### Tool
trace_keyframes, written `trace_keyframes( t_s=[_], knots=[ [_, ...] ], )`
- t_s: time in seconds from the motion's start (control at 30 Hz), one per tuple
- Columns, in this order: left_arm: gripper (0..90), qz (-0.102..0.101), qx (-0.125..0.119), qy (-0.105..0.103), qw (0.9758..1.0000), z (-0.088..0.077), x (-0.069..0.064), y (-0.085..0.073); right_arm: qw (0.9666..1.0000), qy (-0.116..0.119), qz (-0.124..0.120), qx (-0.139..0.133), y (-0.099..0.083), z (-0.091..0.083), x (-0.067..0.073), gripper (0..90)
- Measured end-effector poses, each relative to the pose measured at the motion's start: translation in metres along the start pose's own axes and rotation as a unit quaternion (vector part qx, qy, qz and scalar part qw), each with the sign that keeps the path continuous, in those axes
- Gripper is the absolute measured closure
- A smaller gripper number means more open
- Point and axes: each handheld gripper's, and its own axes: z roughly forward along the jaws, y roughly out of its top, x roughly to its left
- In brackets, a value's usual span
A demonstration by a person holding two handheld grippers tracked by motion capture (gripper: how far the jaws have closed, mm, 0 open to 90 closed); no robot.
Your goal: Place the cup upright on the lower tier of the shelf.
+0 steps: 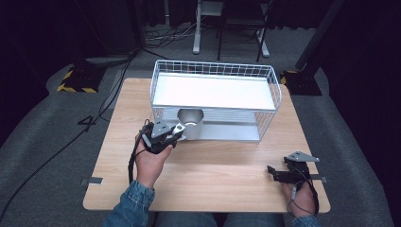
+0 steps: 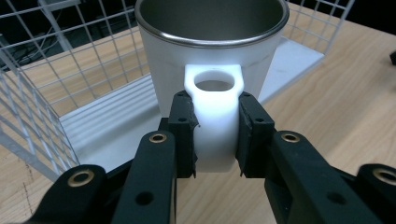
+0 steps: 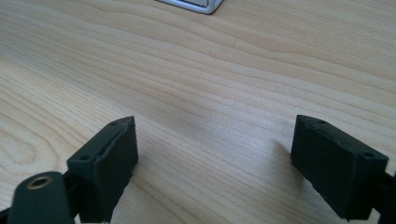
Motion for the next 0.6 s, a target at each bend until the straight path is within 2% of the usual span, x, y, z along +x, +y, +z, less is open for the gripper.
trace_keyframes(
  t_s=[0.07,0.17,0.23,0.4,0.6],
  knots=[
    [71.4,-0.005,-0.001,0.003,1.0000,0.001,0.001,0.000,1.0000,0.000,0.000,0.000,0.000,0.000,0.000,14.9],
    [71.4,-0.004,-0.005,0.025,0.9997,0.007,0.005,0.000,1.0000,0.000,0.000,0.000,0.000,0.000,0.000,14.9],
    [71.3,-0.004,-0.007,0.032,0.9995,0.009,0.006,0.000,1.0000,0.000,0.000,0.000,0.000,0.000,0.000,14.9],
    [71.3,-0.015,-0.016,0.059,0.9980,0.021,0.007,0.000,1.0000,0.000,0.000,0.000,0.000,0.000,0.000,14.9],
    [71.3,-0.022,-0.021,0.078,0.9965,0.031,0.007,0.001,1.0000,0.000,0.000,0.000,0.000,0.000,0.000,14.9]
  ],
)
